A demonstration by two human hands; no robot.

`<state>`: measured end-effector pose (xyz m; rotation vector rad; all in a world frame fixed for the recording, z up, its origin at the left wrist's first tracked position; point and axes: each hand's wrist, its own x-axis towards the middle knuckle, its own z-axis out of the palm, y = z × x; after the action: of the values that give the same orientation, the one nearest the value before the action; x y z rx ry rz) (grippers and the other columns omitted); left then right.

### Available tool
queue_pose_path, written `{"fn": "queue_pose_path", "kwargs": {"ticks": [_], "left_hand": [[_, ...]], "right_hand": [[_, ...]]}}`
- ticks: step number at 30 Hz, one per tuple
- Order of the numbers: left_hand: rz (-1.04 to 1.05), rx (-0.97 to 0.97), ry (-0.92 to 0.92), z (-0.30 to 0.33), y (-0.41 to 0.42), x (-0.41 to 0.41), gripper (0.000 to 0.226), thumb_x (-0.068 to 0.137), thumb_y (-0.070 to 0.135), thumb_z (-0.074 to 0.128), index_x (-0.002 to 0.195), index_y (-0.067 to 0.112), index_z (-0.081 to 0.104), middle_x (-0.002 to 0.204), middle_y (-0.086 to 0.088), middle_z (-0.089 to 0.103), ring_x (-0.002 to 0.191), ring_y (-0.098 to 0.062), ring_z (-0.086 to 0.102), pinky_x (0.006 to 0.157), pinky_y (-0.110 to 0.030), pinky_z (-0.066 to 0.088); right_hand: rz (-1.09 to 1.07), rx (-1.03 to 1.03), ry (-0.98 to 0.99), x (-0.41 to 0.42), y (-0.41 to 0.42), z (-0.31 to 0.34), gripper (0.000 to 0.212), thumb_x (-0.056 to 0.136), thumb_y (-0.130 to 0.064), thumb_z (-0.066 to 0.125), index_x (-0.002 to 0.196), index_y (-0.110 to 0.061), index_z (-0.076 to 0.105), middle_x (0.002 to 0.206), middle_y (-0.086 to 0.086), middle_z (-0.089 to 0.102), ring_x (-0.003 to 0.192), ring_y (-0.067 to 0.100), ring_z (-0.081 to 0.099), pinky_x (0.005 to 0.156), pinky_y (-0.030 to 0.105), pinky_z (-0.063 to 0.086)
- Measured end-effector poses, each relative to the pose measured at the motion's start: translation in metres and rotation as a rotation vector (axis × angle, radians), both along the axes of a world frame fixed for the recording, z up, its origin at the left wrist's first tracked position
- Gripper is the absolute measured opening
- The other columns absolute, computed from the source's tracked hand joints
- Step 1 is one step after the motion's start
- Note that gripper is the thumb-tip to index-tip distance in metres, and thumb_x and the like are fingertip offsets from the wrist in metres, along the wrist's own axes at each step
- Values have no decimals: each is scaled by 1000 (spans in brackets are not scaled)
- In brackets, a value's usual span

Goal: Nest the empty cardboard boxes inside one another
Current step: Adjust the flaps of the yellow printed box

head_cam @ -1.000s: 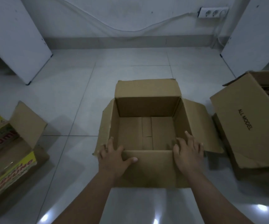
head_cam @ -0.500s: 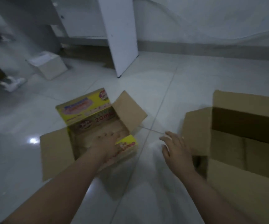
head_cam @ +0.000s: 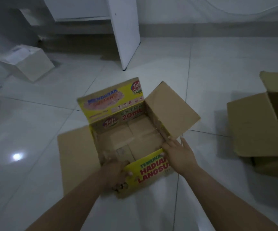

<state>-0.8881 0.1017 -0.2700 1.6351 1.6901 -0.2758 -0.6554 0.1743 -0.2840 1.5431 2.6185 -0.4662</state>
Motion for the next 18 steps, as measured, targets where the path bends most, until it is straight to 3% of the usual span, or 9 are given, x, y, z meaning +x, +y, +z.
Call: {"fn": "queue_pose_path", "kwargs": {"ticks": [7, 10, 12, 14, 16, 18], "left_hand": [[-137, 62, 115, 1, 51, -27, 35, 91, 45, 46, 111, 18, 55, 112, -8, 64, 103, -25, 58, 80, -32, 43], [-113, 176, 181, -3, 52, -31, 42, 83, 52, 54, 109, 19, 58, 124, -9, 58, 119, -27, 49, 93, -36, 39], [-50, 309, 275, -7, 46, -35, 53, 73, 63, 58, 112, 27, 57, 151, -10, 28, 140, -32, 17, 112, -46, 17], [110, 347, 331, -10, 40, -37, 69, 65, 73, 56, 123, 36, 50, 158, -7, -4, 143, -37, -8, 113, -57, 0], [249, 310, 312, -14, 36, -38, 75, 64, 75, 56, 128, 37, 46, 158, -6, -11, 142, -39, -10, 112, -60, 6], [306, 279, 243, -16, 40, -38, 76, 68, 68, 60, 131, 29, 46, 157, -9, -12, 142, -42, -7, 113, -57, 15]], "right_hand": [[-245, -51, 93, -14, -21, 0, 34, 98, -21, 30, 130, -23, 39, 143, 1, 40, 143, 14, 13, 117, 38, 5], [-310, -66, 73, -23, -24, 6, 38, 94, -17, 36, 132, -21, 37, 144, 4, 38, 143, 18, 14, 114, 37, 19], [-340, 1, 41, -26, -28, 14, 38, 91, -13, 42, 129, -19, 42, 140, 6, 41, 137, 23, 28, 103, 39, 33], [-309, 172, 2, -22, -26, 23, 34, 85, -12, 51, 118, -16, 53, 131, 9, 51, 122, 29, 45, 93, 39, 41], [-268, 238, -29, -12, -20, 25, 38, 85, -20, 55, 123, -18, 53, 141, 13, 44, 128, 31, 41, 105, 43, 33], [-271, 111, -66, 0, -11, 22, 42, 94, -34, 42, 135, -28, 40, 157, 11, 13, 144, 29, 8, 116, 48, 4]]}}
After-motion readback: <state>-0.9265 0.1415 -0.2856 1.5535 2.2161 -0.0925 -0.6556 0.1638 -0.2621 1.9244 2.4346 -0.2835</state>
